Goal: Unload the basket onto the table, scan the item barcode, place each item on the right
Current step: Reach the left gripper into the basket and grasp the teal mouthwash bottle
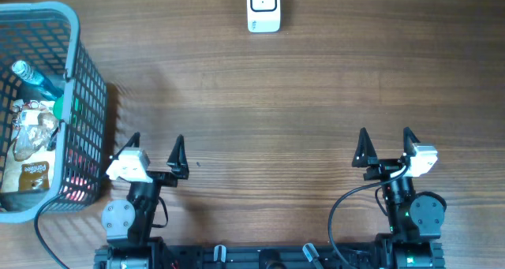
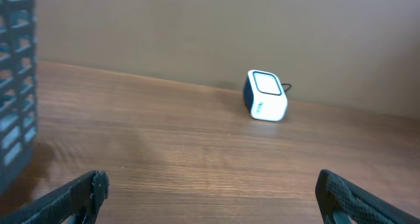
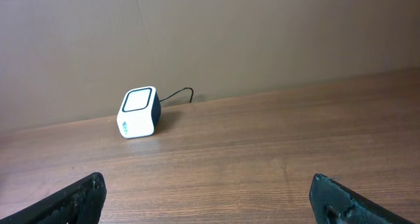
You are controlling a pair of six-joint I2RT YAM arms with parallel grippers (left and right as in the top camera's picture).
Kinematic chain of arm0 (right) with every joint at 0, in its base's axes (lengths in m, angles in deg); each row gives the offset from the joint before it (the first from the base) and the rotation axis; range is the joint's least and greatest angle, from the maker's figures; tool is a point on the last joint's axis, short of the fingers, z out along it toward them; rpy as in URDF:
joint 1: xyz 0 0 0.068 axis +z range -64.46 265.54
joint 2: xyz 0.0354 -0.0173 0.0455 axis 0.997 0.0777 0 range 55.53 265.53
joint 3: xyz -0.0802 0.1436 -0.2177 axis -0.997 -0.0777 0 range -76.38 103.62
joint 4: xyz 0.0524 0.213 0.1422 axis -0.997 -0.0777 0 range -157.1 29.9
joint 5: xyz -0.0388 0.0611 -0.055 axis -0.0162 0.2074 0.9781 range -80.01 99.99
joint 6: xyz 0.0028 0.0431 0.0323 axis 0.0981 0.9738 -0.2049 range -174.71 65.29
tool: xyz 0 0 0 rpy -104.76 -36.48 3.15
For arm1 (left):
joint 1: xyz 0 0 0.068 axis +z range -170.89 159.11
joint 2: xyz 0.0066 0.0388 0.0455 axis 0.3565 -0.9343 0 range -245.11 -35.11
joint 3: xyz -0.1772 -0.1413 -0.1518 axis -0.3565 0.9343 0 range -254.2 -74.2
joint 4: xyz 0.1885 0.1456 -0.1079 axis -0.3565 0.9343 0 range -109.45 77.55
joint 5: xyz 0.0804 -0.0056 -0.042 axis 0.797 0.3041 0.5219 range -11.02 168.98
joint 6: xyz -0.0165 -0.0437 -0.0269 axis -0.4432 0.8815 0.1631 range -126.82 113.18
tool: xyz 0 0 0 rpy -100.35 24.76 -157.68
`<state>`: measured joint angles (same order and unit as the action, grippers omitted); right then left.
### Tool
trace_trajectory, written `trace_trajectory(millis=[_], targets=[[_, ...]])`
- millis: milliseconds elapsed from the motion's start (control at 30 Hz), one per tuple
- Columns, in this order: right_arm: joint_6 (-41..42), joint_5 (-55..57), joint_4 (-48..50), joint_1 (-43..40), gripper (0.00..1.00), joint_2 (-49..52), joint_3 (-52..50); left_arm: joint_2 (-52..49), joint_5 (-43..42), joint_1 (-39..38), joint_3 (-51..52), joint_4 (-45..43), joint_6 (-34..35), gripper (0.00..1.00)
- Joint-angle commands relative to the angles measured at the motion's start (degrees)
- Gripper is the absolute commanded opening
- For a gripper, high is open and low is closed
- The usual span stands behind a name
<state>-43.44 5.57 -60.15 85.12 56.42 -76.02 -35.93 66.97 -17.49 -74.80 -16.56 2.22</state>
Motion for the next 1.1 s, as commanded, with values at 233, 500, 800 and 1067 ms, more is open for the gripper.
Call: trace_trajectory(millis=[233,500,800,1067], targets=[[-0.57,0.55,0.15,0.24,1.0,-0.09,-0.07,-19.43,-8.92,0.2,-23.17,7.34,6.97,1.0],[2.36,0.52,0.15,0.24,1.0,-0.09,-0.07,-43.91,-10.97,0.22,-54.66,23.96,4.9,1.0],[6.29,-0.15,0.17,0.26,1.0,-0.09,-0.07,-64.57,-0.07,8.94,-89.33,44.85,2.91,1.0],[7.19,-1.64,0.24,0.26,1.0,1.09,-0.07,-80.3,0.2,28.94,-106.51,52.98,9.7,1.0]])
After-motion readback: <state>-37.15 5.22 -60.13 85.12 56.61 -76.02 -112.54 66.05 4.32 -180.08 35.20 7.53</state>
